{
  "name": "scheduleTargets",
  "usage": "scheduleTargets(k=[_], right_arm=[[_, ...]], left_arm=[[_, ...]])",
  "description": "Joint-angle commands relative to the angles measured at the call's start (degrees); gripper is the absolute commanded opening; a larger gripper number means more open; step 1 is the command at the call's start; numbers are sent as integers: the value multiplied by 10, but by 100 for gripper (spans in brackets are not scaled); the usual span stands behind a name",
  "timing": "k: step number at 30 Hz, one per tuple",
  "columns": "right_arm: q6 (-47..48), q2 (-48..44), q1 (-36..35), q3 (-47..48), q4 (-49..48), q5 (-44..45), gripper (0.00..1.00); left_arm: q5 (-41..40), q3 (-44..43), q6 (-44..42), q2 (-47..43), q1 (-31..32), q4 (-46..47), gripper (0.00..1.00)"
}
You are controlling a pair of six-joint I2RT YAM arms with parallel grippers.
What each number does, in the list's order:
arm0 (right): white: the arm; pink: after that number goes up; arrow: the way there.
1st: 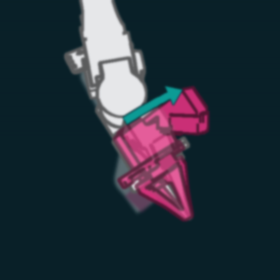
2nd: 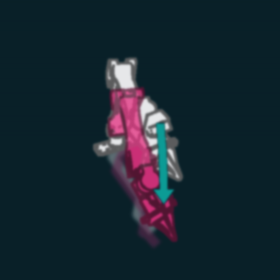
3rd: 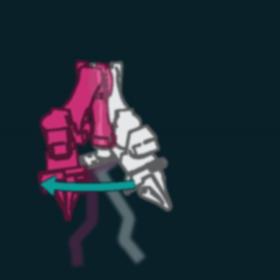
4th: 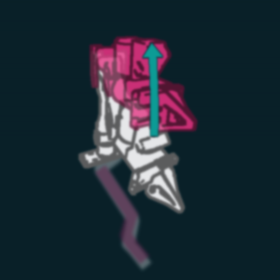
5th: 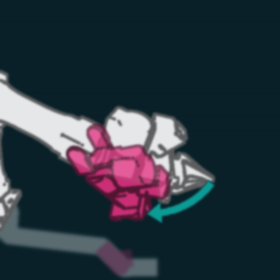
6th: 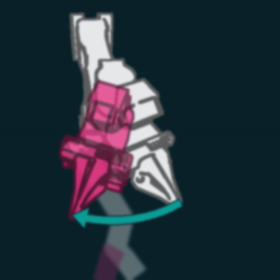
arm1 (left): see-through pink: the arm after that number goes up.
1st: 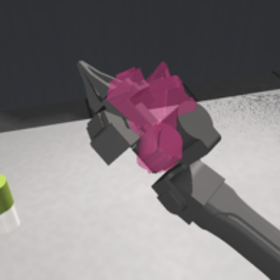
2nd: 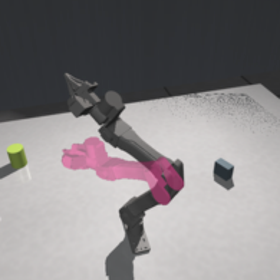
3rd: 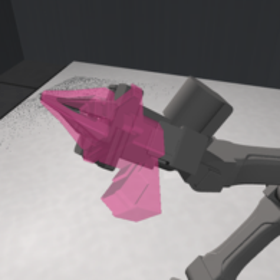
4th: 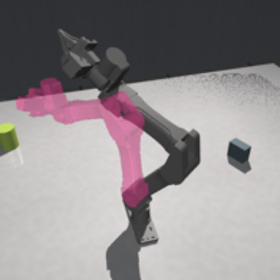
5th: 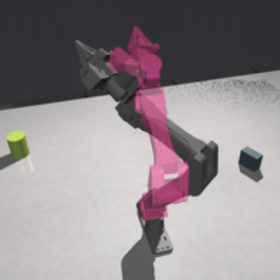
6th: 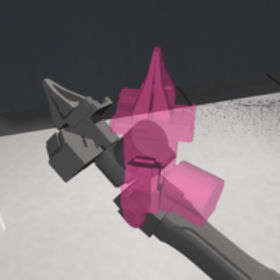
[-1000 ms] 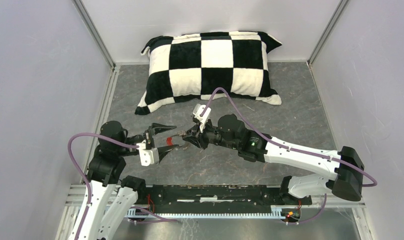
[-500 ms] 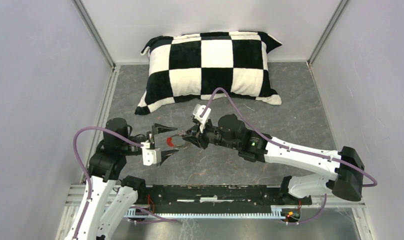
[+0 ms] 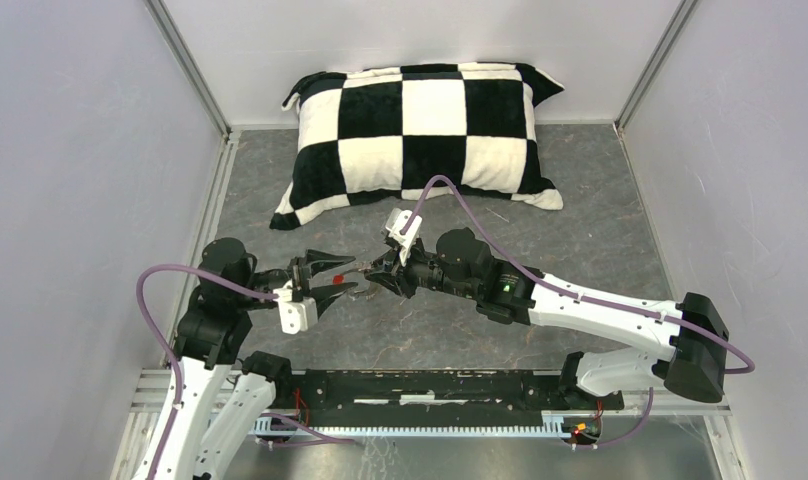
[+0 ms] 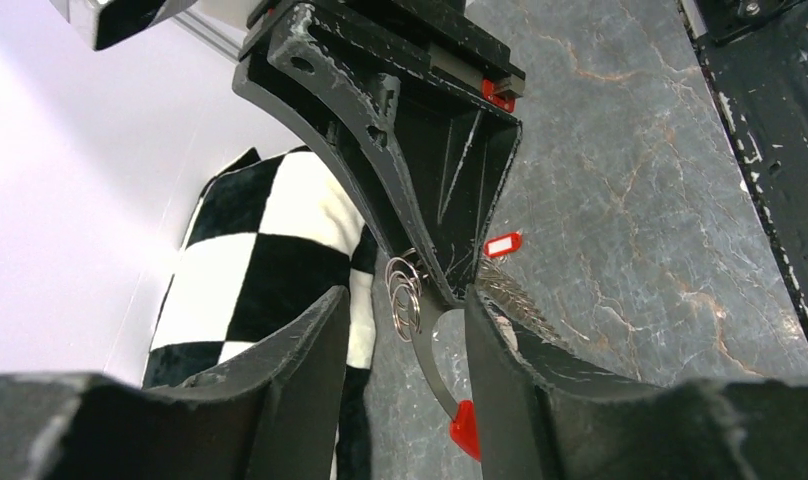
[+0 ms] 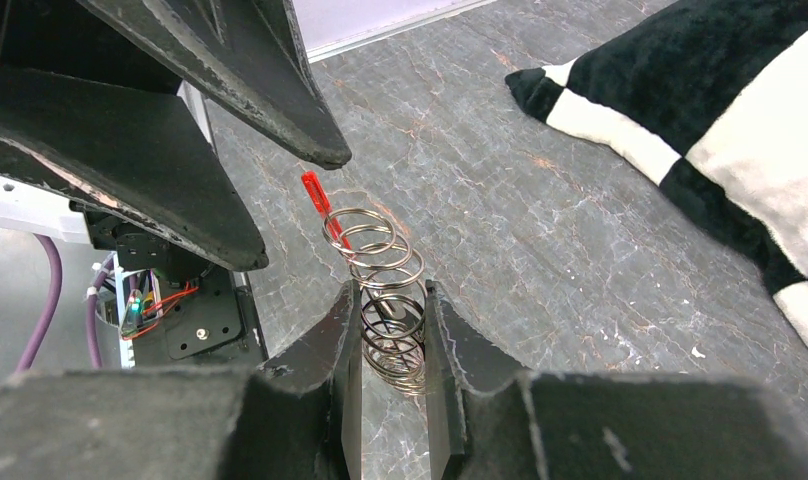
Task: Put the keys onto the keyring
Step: Adjust the keyring.
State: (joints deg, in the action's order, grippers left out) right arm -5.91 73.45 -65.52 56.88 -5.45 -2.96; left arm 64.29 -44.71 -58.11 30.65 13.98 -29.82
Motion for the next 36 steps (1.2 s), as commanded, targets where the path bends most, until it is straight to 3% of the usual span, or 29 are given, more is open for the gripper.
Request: scheduleTargets(k=[1, 9, 22, 31, 36], right_arm=[[-2, -13, -2, 17, -25, 0, 0], [-10, -14, -2, 15, -25, 3, 0], [-16, -11, -2, 9, -37, -3, 0], [-21, -10, -3, 1, -46, -5, 0], [-28, -13, -2, -5, -57, -7, 0]], left_arm=[[20, 6, 42, 0, 0, 44, 52], [-2, 6, -23, 7, 0, -8, 51], [-18, -5, -35, 27, 0, -10, 31], [-37, 27, 82, 1, 0, 105, 15], [-41, 35, 114, -3, 0, 116, 11]])
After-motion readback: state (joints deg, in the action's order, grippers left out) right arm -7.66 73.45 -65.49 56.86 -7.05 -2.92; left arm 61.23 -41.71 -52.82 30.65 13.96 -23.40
